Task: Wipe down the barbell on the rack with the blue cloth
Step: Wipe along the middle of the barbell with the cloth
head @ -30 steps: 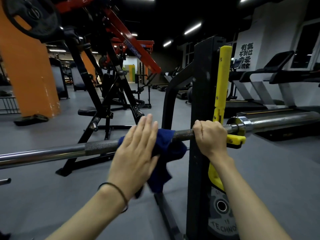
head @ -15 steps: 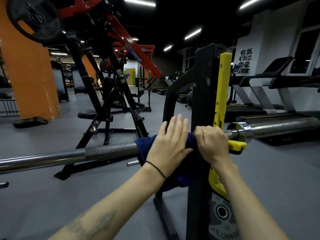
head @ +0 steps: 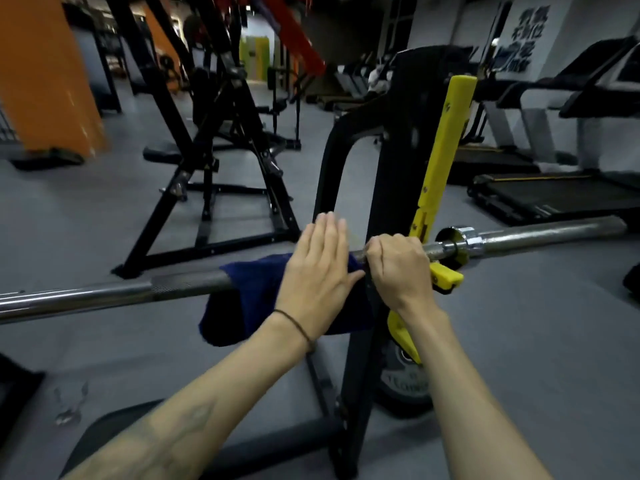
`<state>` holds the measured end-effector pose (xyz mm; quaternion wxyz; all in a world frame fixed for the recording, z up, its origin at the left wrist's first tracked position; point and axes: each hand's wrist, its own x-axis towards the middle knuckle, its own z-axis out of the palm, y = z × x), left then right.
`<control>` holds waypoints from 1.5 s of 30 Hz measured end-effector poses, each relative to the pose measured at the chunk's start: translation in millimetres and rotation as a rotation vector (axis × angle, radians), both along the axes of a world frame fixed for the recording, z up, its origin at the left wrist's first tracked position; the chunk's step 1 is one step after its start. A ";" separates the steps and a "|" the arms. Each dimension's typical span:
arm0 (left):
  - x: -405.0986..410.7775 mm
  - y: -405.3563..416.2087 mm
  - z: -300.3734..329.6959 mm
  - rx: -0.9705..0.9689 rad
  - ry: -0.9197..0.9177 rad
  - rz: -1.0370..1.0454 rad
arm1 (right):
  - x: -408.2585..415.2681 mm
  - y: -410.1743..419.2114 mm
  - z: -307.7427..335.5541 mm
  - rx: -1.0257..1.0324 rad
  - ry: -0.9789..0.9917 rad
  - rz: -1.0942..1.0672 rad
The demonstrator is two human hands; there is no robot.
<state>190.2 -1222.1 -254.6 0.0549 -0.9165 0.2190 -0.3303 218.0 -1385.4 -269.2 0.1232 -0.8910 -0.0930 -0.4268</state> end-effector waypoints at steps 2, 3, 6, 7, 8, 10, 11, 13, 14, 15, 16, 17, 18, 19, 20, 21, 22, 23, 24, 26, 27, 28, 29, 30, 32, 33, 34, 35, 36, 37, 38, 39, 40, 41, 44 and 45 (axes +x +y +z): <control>4.6 -24.4 2.2 0.022 0.104 -0.011 | -4.6 -2.4 5.8 -0.002 0.072 0.034; 5.2 -27.6 0.1 0.041 0.148 -0.008 | -8.7 -1.2 4.4 0.003 0.090 0.053; 3.4 -16.5 10.7 -0.011 0.236 -0.002 | -12.1 -6.1 11.4 -0.013 0.189 0.099; -1.2 -6.3 12.9 -0.030 0.250 0.004 | -15.5 -6.6 13.6 -0.024 0.223 0.114; -5.2 5.8 14.0 -0.037 0.259 0.013 | -18.3 -7.3 16.6 -0.025 0.256 0.125; -14.3 32.4 15.8 -0.041 0.265 0.058 | -21.5 -8.6 24.6 -0.024 0.334 0.147; -19.7 43.8 17.4 -0.039 0.282 0.084 | -23.4 -10.0 27.2 -0.032 0.380 0.152; -29.7 52.8 22.3 -0.037 0.320 0.149 | -25.5 -13.4 33.0 -0.067 0.469 0.165; -31.9 51.7 21.9 -0.035 0.338 0.175 | -25.0 -15.3 36.1 -0.082 0.514 0.169; -32.6 47.3 22.3 -0.037 0.360 0.197 | -25.5 -15.8 39.5 -0.085 0.559 0.174; -32.8 38.7 23.3 -0.035 0.382 0.231 | -27.1 -15.2 42.7 -0.075 0.597 0.180; -31.7 25.7 23.8 -0.025 0.376 0.256 | -28.9 -14.4 45.7 -0.062 0.622 0.189; -29.5 10.8 24.4 -0.012 0.376 0.251 | -30.9 -13.9 48.1 -0.050 0.645 0.204; -27.3 -5.9 26.7 0.017 0.393 0.236 | -32.7 -14.9 51.1 -0.041 0.669 0.220; -24.7 -23.6 29.6 0.051 0.423 0.218 | -34.9 -17.4 53.0 -0.031 0.685 0.237; -19.3 -40.1 31.3 0.072 0.452 0.198 | -36.5 -21.7 55.9 -0.008 0.700 0.255; -13.3 -54.7 31.4 0.071 0.465 0.174 | -37.8 -27.9 59.8 0.026 0.719 0.276; -8.2 -65.0 30.5 0.051 0.449 0.152 | -37.5 -34.8 63.4 0.050 0.730 0.296; -5.3 -68.1 29.8 0.042 0.422 0.130 | -35.9 -40.9 66.6 0.052 0.737 0.306; -8.4 -56.5 34.2 -0.006 0.439 0.078 | -33.9 -47.7 69.0 0.007 0.757 0.313; -12.2 -42.8 35.0 -0.034 0.453 0.049 | -34.1 -49.0 70.6 -0.003 0.776 0.309; -16.2 -25.7 34.8 -0.044 0.457 0.039 | -35.6 -49.4 72.8 0.004 0.792 0.307; -20.1 -9.3 35.9 -0.047 0.455 0.059 | -37.9 -48.5 74.9 0.014 0.801 0.305; -22.7 4.4 36.8 -0.064 0.466 0.087 | -39.1 -47.8 75.3 0.022 0.802 0.304; -27.1 20.3 35.2 -0.085 0.523 0.139 | -41.8 -49.0 73.2 0.013 0.818 0.306; -30.1 21.8 33.8 -0.076 0.563 0.158 | -43.5 -49.2 71.6 0.023 0.818 0.297; -29.4 19.5 31.0 -0.056 0.524 0.172 | -43.2 -48.1 70.2 0.033 0.823 0.293; -26.4 14.6 30.4 -0.064 0.515 0.190 | -42.2 -47.5 67.2 0.049 0.830 0.298; -23.4 5.7 28.8 -0.075 0.488 0.186 | -43.1 -48.1 62.3 0.088 0.852 0.309; -21.4 -5.2 28.4 -0.082 0.471 0.163 | -44.3 -48.5 60.6 0.144 0.837 0.320; -15.0 -19.4 27.0 -0.081 0.451 0.128 | -44.8 -49.4 61.7 0.216 0.785 0.336; -8.5 -35.7 28.4 -0.074 0.444 0.114 | -46.7 -48.2 61.0 0.301 0.724 0.359; 0.7 -57.1 30.8 -0.103 0.448 0.093 | -46.1 -50.1 61.2 0.383 0.666 0.381; 8.3 -77.1 35.3 -0.111 0.440 0.064 | -45.8 -50.7 62.8 0.467 0.619 0.382; 14.5 -114.3 39.9 -0.043 0.557 0.107 | -51.6 -62.7 67.4 0.596 0.543 0.361; 14.5 -113.4 40.5 -0.078 0.583 0.135 | -54.6 -69.1 67.0 0.556 0.512 0.378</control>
